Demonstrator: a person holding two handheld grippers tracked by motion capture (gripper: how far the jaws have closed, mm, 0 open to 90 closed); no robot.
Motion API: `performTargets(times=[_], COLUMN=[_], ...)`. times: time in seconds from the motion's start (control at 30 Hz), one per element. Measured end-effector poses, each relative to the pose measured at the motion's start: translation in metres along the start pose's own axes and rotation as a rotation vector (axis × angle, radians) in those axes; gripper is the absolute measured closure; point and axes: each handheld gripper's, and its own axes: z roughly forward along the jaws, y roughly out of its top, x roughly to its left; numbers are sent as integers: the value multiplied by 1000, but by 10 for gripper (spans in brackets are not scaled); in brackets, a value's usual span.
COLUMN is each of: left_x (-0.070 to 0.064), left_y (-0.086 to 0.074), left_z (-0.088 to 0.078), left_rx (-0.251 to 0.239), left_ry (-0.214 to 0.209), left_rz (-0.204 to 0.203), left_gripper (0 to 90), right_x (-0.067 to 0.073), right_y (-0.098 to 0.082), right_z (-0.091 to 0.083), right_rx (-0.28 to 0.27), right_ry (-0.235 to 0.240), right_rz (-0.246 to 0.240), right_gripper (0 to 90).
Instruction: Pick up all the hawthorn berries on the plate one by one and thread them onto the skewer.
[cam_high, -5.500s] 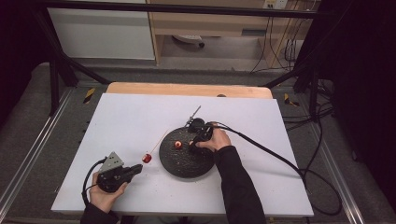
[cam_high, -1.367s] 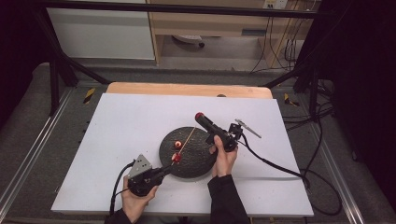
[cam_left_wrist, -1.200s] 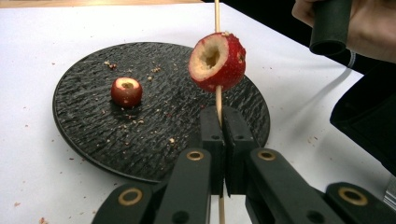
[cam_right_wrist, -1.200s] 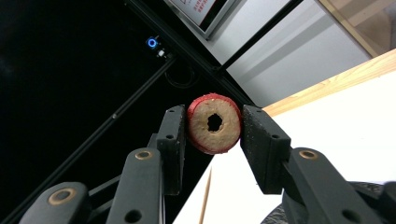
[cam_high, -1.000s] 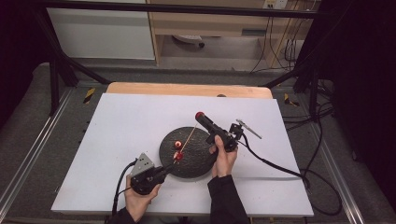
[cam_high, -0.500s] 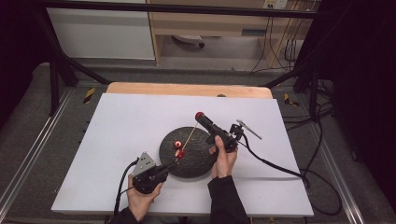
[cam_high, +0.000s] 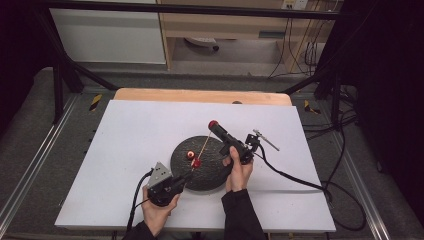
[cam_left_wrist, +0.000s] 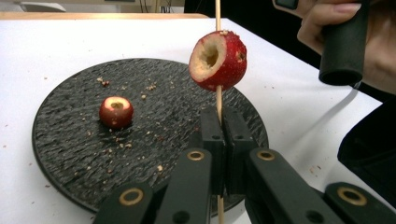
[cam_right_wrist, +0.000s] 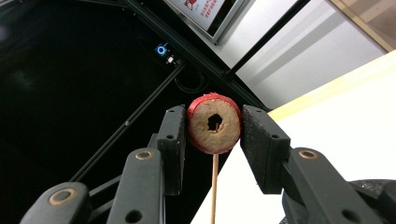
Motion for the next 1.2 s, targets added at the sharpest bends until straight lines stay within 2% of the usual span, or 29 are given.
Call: performTargets(times=[0.4,1.2], left_x=[3,9], left_y=[6,30], left_z=[8,23], left_rx=[16,41], left_ry=[10,-8], left_rz=[2,12], left_gripper=[888,888], right_x=[-3,-2], right_y=[-7,-18], right_z=[1,-5], right_rx=[50,138], right_ry=[-16,-31], right_rz=[9,-65], right_gripper=[617,618])
